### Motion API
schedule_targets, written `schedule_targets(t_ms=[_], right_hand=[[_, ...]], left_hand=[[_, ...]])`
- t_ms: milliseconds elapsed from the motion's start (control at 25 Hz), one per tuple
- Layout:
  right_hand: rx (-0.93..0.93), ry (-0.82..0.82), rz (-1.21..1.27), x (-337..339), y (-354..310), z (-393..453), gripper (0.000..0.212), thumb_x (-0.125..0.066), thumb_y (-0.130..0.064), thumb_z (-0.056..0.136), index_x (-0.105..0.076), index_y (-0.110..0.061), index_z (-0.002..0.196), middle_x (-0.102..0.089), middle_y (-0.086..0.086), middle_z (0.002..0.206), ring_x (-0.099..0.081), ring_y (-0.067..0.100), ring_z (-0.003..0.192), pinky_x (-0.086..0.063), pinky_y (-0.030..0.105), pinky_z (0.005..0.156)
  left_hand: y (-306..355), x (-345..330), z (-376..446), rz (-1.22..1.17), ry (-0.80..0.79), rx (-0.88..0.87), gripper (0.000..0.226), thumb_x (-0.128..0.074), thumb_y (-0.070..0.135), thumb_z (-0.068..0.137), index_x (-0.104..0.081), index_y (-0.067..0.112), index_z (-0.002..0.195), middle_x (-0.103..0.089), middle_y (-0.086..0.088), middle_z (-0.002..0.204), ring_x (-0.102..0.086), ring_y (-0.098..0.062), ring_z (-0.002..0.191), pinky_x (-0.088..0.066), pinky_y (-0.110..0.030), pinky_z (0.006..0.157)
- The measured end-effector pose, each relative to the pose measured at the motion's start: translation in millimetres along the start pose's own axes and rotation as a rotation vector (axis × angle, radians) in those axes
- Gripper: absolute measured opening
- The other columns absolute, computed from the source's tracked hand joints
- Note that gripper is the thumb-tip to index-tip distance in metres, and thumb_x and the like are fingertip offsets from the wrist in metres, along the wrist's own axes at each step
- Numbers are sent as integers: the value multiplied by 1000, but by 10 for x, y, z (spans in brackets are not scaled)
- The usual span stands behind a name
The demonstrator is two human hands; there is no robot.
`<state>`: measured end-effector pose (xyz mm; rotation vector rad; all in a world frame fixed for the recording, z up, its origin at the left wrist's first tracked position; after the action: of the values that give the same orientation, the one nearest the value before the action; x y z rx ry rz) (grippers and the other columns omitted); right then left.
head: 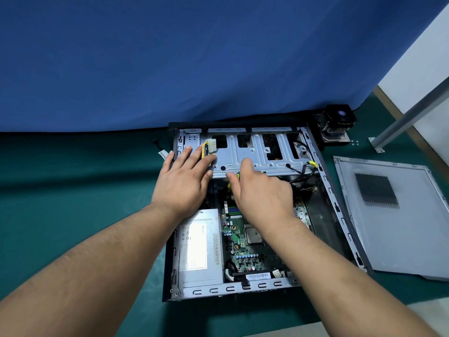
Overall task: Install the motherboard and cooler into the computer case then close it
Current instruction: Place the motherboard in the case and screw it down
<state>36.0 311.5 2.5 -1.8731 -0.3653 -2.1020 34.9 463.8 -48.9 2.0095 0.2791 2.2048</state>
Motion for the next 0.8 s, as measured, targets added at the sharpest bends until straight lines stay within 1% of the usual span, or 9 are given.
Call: schedule_targets(t_ms=[80,160,280,440,520,600,640,720,800], right_hand=[[-38,-26,20,-31,1,-19,39,-27,-57,102,-31,-21,113,-67,4,92,-70,32,78,-29,33,51],[-1,-56,64,-46,-47,-50,38,-36,-48,96,-27,-20,120,-60,6,103,-67,33,86,-35,37,56],[42,-64,71,-43,-74,-38,23,-38,-38,95,-26,-21,104,-61,5,99,-66,31,84,-34,35,56],[-73,-76,-7,-50,80,33,35,-31,-55,104,-27,-20,99,-72,6,88,-72,32,81,-28,34,55],[-78,-118,-2,-69,145,44,43,-27,-59,103,-35,-18,112,-70,7,102,-71,34,91,-33,38,61],[4,-191,91,-105,119,21,42,-30,-50,102,-26,-19,131,-59,9,120,-67,35,97,-39,42,68],[63,-211,147,-104,77,2,39,-32,-44,102,-23,-21,132,-56,9,123,-65,34,95,-42,43,70],[128,-183,165,-72,14,-23,26,-33,-41,104,-28,-21,118,-61,8,116,-63,33,83,-45,42,66],[42,-113,71,-49,84,9,33,-28,-51,106,-33,-19,110,-69,8,98,-67,34,79,-38,38,59]], left_hand=[[3,0,-7,5,-4,2,46,-27,48,108,-36,44,152,-26,10,168,-15,-18,157,-5,-46,127],[9,8,0,7,-10,5,45,-27,47,108,-36,44,152,-25,11,168,-15,-18,157,-4,-46,127],[6,13,-1,16,-20,12,46,-25,48,108,-35,44,153,-25,11,168,-13,-17,157,-3,-45,127],[16,25,-4,13,-24,10,47,-25,47,108,-35,43,153,-25,11,168,-13,-17,157,-3,-45,127],[16,24,-4,12,-26,9,47,-25,47,108,-35,44,153,-25,11,168,-13,-17,157,-3,-45,127],[13,14,1,13,-29,7,47,-25,48,108,-34,44,153,-25,11,168,-13,-17,157,-3,-46,127],[11,11,1,12,-29,7,47,-25,47,108,-34,44,153,-25,11,168,-13,-17,157,-3,-46,127],[10,11,1,7,-24,7,46,-26,47,108,-35,44,153,-27,10,167,-14,-18,157,-4,-46,127],[9,12,2,4,-19,5,46,-27,46,108,-36,44,153,-27,10,167,-15,-18,157,-4,-46,127]])
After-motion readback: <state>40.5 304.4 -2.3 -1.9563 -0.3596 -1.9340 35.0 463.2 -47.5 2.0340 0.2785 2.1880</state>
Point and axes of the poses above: each hand's wrist, its own z-axis towards the middle knuckle, its own x-axis out of the back of the hand, y = z × x, the point moved 10 cm from there along z, towards the middle knuckle
